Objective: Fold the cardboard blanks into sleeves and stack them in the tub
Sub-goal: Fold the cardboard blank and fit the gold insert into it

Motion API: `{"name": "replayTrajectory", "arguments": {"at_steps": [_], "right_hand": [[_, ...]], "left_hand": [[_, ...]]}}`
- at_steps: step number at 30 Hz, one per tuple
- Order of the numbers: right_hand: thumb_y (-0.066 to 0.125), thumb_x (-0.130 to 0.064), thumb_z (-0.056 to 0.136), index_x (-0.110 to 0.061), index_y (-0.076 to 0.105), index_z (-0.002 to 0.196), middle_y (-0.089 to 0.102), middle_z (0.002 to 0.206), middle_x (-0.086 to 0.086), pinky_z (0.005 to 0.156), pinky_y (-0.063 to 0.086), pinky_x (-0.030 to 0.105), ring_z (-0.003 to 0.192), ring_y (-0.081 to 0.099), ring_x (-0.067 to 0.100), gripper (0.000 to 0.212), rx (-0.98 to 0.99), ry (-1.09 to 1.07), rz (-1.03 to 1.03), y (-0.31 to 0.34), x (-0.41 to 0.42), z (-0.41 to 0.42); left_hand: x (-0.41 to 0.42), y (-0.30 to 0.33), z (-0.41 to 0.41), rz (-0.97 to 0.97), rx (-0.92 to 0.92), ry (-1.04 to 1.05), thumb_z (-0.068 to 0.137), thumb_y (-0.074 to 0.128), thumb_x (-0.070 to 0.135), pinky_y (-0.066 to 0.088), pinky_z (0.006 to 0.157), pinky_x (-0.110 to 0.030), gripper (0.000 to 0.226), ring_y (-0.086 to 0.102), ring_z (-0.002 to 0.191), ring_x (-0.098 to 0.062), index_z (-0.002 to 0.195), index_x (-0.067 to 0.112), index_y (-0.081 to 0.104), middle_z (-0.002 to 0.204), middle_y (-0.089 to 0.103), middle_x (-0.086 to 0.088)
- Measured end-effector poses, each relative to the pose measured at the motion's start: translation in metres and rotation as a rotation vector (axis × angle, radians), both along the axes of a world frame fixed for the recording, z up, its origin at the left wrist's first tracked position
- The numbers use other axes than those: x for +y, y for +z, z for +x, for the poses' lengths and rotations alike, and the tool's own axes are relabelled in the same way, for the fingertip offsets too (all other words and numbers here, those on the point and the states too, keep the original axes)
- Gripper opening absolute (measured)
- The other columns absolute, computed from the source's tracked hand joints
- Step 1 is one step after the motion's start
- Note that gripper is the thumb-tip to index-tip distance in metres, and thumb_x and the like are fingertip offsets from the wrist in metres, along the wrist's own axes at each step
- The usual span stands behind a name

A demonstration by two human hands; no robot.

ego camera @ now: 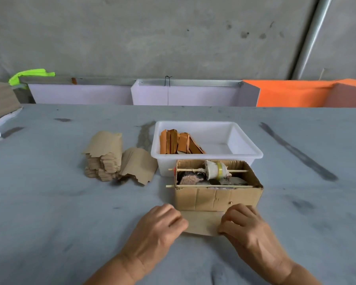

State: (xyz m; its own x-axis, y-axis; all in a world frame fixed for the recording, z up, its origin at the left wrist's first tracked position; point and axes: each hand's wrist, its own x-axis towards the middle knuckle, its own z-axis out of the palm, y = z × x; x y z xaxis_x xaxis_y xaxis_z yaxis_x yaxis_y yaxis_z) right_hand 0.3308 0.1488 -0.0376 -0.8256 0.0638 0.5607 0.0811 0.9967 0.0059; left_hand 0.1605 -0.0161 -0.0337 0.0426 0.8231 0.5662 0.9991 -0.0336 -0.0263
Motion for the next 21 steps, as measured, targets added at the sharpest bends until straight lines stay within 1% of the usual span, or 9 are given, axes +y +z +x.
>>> {"name": "replayTrajectory", "arguments": {"at_steps": [2, 4, 7, 10, 12, 14, 15, 18, 21], "right_hand": [[0.075, -0.009, 0.073, -0.020, 0.066, 0.068, 0.061, 0.072, -0.006, 0.061, 0.047, 0.030, 0.070, 0.062, 0.019, 0.015, -0.081, -0.001, 0.038, -0.004, -0.001, 0.004], [0.068, -0.015, 0.079, -0.022, 0.065, 0.068, 0.061, 0.071, -0.006, 0.060, 0.049, 0.029, 0.068, 0.061, 0.018, 0.013, -0.118, 0.008, 0.052, -0.006, -0.002, 0.007], [0.057, -0.023, 0.087, -0.024, 0.066, 0.071, 0.061, 0.072, -0.009, 0.063, 0.047, 0.027, 0.068, 0.060, 0.015, 0.018, -0.153, -0.007, 0.026, -0.006, -0.007, 0.013], [0.067, -0.022, 0.077, -0.025, 0.067, 0.071, 0.062, 0.075, -0.010, 0.066, 0.039, 0.025, 0.070, 0.060, 0.015, 0.007, -0.164, -0.015, -0.084, -0.008, -0.011, 0.018], [0.071, -0.021, 0.074, -0.023, 0.070, 0.070, 0.063, 0.077, -0.009, 0.067, 0.042, 0.028, 0.073, 0.060, 0.016, 0.005, -0.162, -0.034, -0.219, -0.009, -0.012, 0.020], [0.074, -0.017, 0.076, -0.022, 0.071, 0.071, 0.062, 0.079, -0.009, 0.069, 0.047, 0.034, 0.081, 0.058, 0.016, 0.008, -0.142, -0.084, -0.409, -0.010, -0.014, 0.021], [0.075, -0.017, 0.077, -0.023, 0.071, 0.071, 0.061, 0.080, -0.010, 0.073, 0.047, 0.036, 0.085, 0.055, 0.015, 0.009, -0.139, -0.122, -0.508, -0.011, -0.015, 0.021], [0.076, -0.019, 0.076, -0.022, 0.072, 0.069, 0.059, 0.081, -0.011, 0.082, 0.043, 0.029, 0.093, 0.048, 0.010, 0.009, -0.146, -0.249, -0.668, -0.012, -0.018, 0.017], [0.075, -0.021, 0.075, -0.022, 0.071, 0.069, 0.058, 0.082, -0.011, 0.082, 0.039, 0.021, 0.096, 0.045, 0.010, 0.007, -0.179, -0.374, -0.756, -0.011, -0.021, 0.008]], "left_hand": [[-0.001, -0.003, 0.004, -0.079, 0.040, -0.020, 0.075, 0.053, 0.004, 0.045, 0.053, -0.026, 0.016, 0.055, 0.062, -0.019, 0.066, 0.015, 0.061, 0.068, 0.057, 0.001], [-0.004, -0.008, 0.006, -0.137, 0.053, -0.022, 0.070, 0.065, 0.005, 0.046, 0.053, -0.024, 0.013, 0.056, 0.061, -0.018, 0.066, 0.016, 0.061, 0.068, 0.058, 0.002], [-0.008, -0.012, 0.009, -0.160, -0.023, -0.017, 0.066, 0.076, 0.011, 0.047, 0.054, -0.023, 0.016, 0.057, 0.060, -0.017, 0.064, 0.018, 0.061, 0.067, 0.058, 0.004], [-0.009, -0.014, 0.015, -0.170, -0.134, 0.017, 0.067, 0.074, 0.019, 0.046, 0.056, -0.023, 0.012, 0.057, 0.060, -0.014, 0.061, 0.020, 0.064, 0.065, 0.059, 0.007], [-0.008, -0.017, 0.020, -0.158, -0.341, 0.086, 0.071, 0.071, 0.022, 0.044, 0.067, -0.022, 0.011, 0.057, 0.070, -0.010, 0.062, 0.019, 0.067, 0.070, 0.061, 0.009], [-0.007, -0.022, 0.021, -0.153, -0.593, 0.181, 0.076, 0.073, 0.020, 0.036, 0.078, -0.013, 0.010, 0.054, 0.085, -0.006, 0.067, 0.017, 0.071, 0.082, 0.061, 0.010], [-0.005, -0.024, 0.021, -0.147, -0.665, 0.224, 0.076, 0.075, 0.019, 0.032, 0.081, -0.008, 0.007, 0.052, 0.090, -0.004, 0.069, 0.017, 0.073, 0.086, 0.059, 0.011], [0.001, -0.026, 0.020, -0.146, -0.750, 0.327, 0.076, 0.076, 0.023, 0.022, 0.084, -0.001, 0.006, 0.044, 0.102, -0.002, 0.071, 0.020, 0.075, 0.100, 0.052, 0.017], [0.006, -0.027, 0.019, -0.210, -0.789, 0.430, 0.076, 0.074, 0.029, 0.019, 0.091, -0.010, 0.007, 0.034, 0.117, -0.003, 0.071, 0.025, 0.074, 0.121, 0.047, 0.019]]}}
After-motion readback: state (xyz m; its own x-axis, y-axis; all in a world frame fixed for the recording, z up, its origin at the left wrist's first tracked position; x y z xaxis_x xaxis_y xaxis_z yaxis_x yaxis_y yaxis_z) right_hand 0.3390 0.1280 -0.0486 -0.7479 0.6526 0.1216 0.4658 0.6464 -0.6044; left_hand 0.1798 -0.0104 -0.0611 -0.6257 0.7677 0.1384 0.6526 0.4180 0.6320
